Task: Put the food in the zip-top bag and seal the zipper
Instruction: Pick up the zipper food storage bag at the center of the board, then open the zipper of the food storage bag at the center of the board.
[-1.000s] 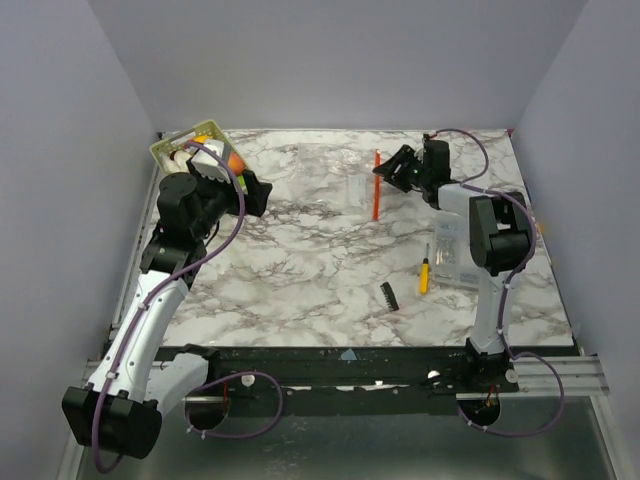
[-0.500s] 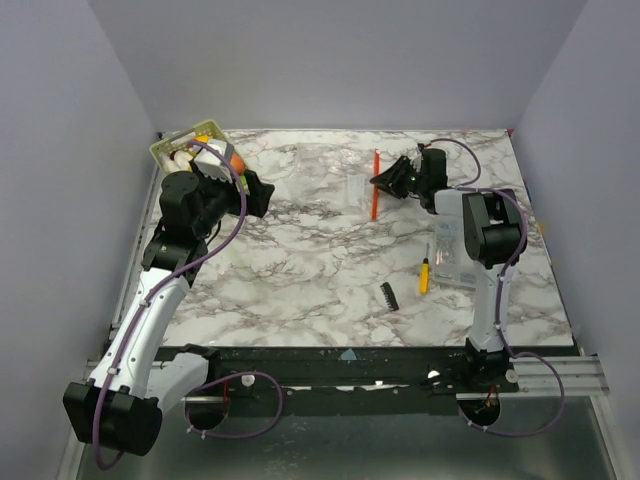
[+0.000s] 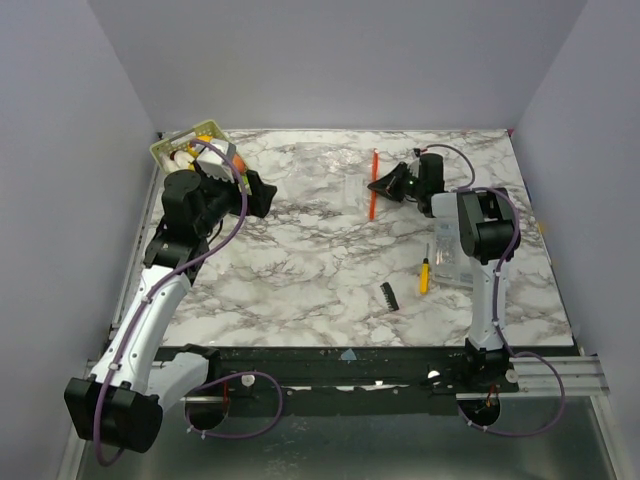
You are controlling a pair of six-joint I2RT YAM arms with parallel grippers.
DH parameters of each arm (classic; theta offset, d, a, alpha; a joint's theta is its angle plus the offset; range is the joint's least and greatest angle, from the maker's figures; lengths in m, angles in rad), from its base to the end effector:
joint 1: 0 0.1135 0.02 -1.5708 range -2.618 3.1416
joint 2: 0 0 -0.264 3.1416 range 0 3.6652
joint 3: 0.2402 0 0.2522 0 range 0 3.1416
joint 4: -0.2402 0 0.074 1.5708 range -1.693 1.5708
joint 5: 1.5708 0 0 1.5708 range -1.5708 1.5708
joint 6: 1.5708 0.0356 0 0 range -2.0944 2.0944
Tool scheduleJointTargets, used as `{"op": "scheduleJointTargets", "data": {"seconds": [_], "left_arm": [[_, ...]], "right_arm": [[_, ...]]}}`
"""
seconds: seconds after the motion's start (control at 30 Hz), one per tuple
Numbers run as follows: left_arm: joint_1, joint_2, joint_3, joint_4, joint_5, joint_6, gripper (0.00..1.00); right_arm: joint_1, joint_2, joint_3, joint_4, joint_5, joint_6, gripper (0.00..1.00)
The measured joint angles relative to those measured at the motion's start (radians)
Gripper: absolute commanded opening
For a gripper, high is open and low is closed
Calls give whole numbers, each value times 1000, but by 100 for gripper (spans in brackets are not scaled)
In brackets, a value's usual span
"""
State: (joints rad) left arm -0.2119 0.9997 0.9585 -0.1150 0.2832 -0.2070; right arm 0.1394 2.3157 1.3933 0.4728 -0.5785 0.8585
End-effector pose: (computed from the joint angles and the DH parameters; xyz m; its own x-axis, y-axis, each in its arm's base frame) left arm 0.2241 -0.0584 0.3686 -0.2458 -0.1490 -0.9578 0.4305 0.8686 -0.2456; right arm 0.4808 0.0871 0.1035 -0.7384 0.5363 -0.4088 -0.0690 0.5429 0.8370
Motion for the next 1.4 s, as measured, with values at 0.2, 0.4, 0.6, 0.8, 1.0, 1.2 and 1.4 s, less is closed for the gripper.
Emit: {"op": "scheduleJointTargets", "data": {"seconds": [0.2, 0.4, 0.6, 0.8, 1.0, 1.2, 1.4], "left_arm": [[-4, 21, 0, 1, 22, -22, 98], [-39, 97, 15, -8, 50, -99, 92], [-79, 182, 35, -32, 106, -273, 82], [-172, 245, 87, -55, 135, -485, 78], [-258, 392, 343, -188, 64, -579, 83], [-312, 448, 460, -326, -89, -576, 93], [-393, 510, 578, -457, -260, -528, 86]], "right_arm": [[11, -29, -44, 26, -46, 23, 1], [48, -243, -229, -8, -86, -29, 1], [92, -521, -306, -149, -77, -220, 1], [170, -717, -317, -274, 43, -412, 1], [325, -774, -347, -288, 126, -528, 1], [386, -818, -417, -274, 147, -594, 1], [398, -871, -462, -223, 146, -606, 1]]}}
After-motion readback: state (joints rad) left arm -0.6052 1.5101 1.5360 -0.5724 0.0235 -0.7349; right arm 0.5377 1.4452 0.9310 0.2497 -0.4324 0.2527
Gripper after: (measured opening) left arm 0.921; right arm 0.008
